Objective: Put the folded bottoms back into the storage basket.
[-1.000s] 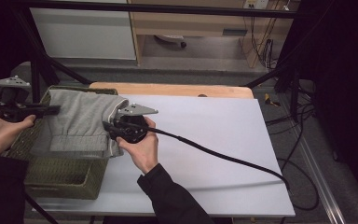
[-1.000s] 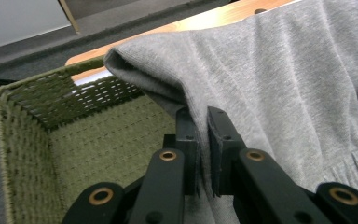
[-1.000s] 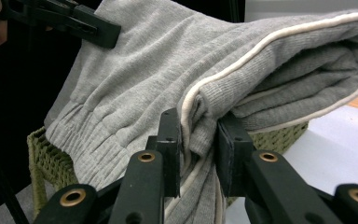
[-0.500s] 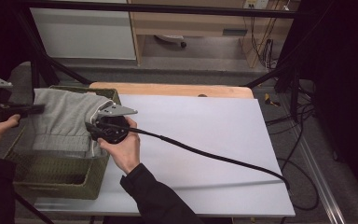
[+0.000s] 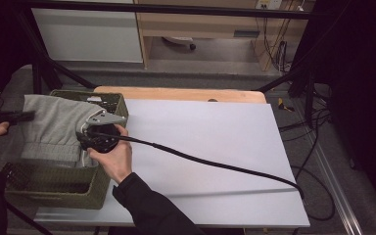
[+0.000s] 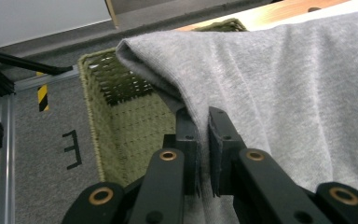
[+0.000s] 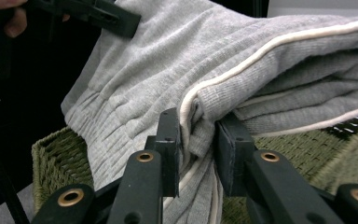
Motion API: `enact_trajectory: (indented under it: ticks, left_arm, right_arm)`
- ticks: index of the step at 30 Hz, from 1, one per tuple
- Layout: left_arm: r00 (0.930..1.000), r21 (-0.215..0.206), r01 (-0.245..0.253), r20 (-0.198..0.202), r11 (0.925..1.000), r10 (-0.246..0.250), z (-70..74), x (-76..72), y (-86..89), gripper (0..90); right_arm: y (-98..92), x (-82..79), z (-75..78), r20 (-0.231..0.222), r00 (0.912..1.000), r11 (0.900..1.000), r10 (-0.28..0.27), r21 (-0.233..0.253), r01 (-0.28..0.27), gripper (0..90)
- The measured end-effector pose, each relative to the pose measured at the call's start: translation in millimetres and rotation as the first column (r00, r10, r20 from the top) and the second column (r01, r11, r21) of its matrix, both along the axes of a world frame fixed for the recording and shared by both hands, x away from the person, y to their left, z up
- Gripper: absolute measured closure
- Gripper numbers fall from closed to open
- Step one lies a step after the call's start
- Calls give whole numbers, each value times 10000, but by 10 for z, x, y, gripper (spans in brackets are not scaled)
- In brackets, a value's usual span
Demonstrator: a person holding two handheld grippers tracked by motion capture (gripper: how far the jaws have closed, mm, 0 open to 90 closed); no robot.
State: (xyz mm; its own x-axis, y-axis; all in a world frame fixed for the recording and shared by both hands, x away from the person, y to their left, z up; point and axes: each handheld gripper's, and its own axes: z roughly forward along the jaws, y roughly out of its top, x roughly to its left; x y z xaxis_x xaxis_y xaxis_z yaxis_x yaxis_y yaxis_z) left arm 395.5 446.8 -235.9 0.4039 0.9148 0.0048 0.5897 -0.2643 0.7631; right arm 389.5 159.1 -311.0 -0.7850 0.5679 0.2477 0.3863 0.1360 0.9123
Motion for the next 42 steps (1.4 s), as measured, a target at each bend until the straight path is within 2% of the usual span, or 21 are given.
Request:
enact_trajectory:
  ticks: [6,16,25,28,30,31,32,33,38,42]
  left_arm:
    - [9997,-66,-198,-143,9998,197,-98,7,96,839]
    - [9983,-191,-169,-567,9997,158,-409,23,145,838]
    - [9932,-417,-345,-1128,9985,296,-672,18,220,836]
    - [9912,-542,-410,-1277,9977,338,-738,37,226,826]
    - [9911,-678,-499,-1266,9965,410,-786,52,221,773]
    - [9926,-760,-458,-1157,9961,368,-795,51,221,706]
    - [9934,-901,-422,-1100,9950,322,-798,46,216,677]
    - [9936,-944,-437,-1081,9946,334,-795,40,206,639]
    - [9955,-879,-361,-902,9955,281,-769,4,126,453]
    - [9972,-838,-258,-725,9962,197,-766,-4,36,315]
  right_arm:
    - [111,5,-78,-41,9998,9998,176,-52,-176,725]
    - [184,8,-347,-240,9989,9967,399,-702,-415,717]
    - [235,8,-514,-475,9974,9919,548,-1122,-599,712]
    - [246,22,-551,-480,9972,9900,576,-1259,-632,673]
    - [244,38,-562,-452,9973,9870,577,-1478,-638,538]
    - [238,54,-566,-123,9984,9862,547,-1557,-559,388]
    - [226,63,-564,145,9984,9852,551,-1632,-520,350]
    - [194,69,-547,277,9980,9830,567,-1765,-509,337]
    - [-17,101,-468,665,9962,9859,557,-1615,-444,204]
    - [-206,89,-407,826,9938,9826,744,-1762,-589,161]
